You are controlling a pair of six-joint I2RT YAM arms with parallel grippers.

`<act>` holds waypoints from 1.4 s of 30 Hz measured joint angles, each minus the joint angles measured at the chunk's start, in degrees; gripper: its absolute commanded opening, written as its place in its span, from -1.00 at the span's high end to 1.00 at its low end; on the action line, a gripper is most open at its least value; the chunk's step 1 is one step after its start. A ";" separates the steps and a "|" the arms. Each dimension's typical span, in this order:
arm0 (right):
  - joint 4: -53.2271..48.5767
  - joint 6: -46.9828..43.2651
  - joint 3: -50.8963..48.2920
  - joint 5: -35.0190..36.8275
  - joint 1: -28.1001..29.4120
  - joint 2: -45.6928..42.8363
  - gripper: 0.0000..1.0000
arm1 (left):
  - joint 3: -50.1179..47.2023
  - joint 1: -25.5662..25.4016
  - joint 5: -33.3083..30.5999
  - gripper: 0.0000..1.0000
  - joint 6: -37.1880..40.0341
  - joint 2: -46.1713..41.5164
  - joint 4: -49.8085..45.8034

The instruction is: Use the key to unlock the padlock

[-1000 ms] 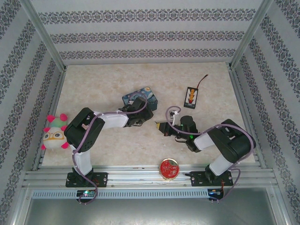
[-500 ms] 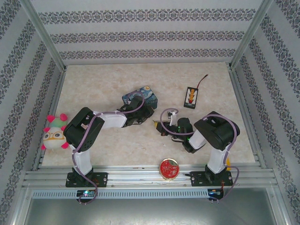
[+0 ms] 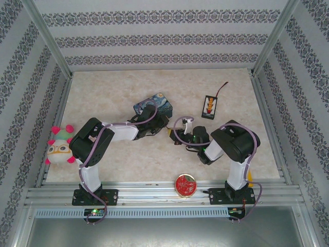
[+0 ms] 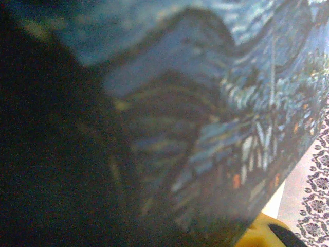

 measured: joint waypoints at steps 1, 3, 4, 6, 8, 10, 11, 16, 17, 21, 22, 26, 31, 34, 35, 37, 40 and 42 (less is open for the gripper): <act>-0.02 -0.20 0.04 0.11 0.00 0.00 1.00 | 0.00 0.00 0.00 1.00 0.00 0.00 0.09; -0.02 -0.39 0.09 0.24 0.00 0.00 1.00 | -0.04 0.00 0.00 1.00 -0.02 0.00 0.17; -0.02 -0.44 0.09 0.33 0.00 0.00 1.00 | -0.09 0.00 0.00 1.00 -0.02 0.00 0.31; -0.02 -0.44 0.09 0.33 0.00 0.00 1.00 | -0.13 0.00 0.00 1.00 -0.04 0.00 0.39; -0.04 -0.44 0.09 0.35 -0.02 0.02 1.00 | -0.26 0.00 0.00 1.00 -0.04 0.00 0.72; -0.04 -0.44 0.09 0.55 -0.04 0.02 1.00 | -0.37 0.00 0.00 1.00 -0.09 0.00 1.01; -0.02 -0.44 0.09 0.61 -0.04 0.07 1.00 | -0.37 0.00 0.00 1.00 -0.15 0.00 1.03; -0.04 -0.44 0.55 1.20 -0.15 0.39 1.00 | -0.37 0.00 0.02 1.00 -0.50 0.00 1.20; -0.04 -0.44 0.68 1.20 -0.15 0.39 1.00 | -0.37 0.00 0.02 1.00 -0.59 0.00 1.22; 0.02 -0.44 0.83 1.16 -0.31 0.66 1.00 | -0.37 0.00 0.17 1.00 -0.68 0.00 1.44; 0.15 -0.44 0.92 1.14 -0.48 0.85 1.00 | -0.37 0.07 0.20 1.00 -0.68 0.00 1.53; 0.35 -0.44 1.60 1.09 -0.52 1.36 1.00 | -0.37 0.46 0.42 1.00 -1.01 0.00 1.99; 1.03 -0.46 1.81 1.16 -0.55 1.73 1.00 | -0.37 0.74 0.81 1.00 -1.55 0.00 2.54; 1.20 -0.66 1.84 1.16 -0.55 1.88 1.00 | -0.37 0.74 0.83 1.00 -2.45 0.00 2.56; 1.20 -0.81 1.84 1.16 -0.57 1.88 1.00 | -0.37 0.74 0.85 1.00 -2.78 0.00 2.58; 1.20 -1.27 1.86 1.07 -0.79 1.88 1.00 | -0.37 0.74 0.87 1.00 -3.28 0.00 2.56; 1.40 -1.90 1.86 0.92 -0.87 1.88 1.00 | -0.37 0.79 0.92 1.00 -4.13 -0.24 2.40; 1.62 -2.14 1.86 0.90 -0.87 1.88 1.00 | -0.37 0.98 1.29 1.00 -4.52 -0.44 2.27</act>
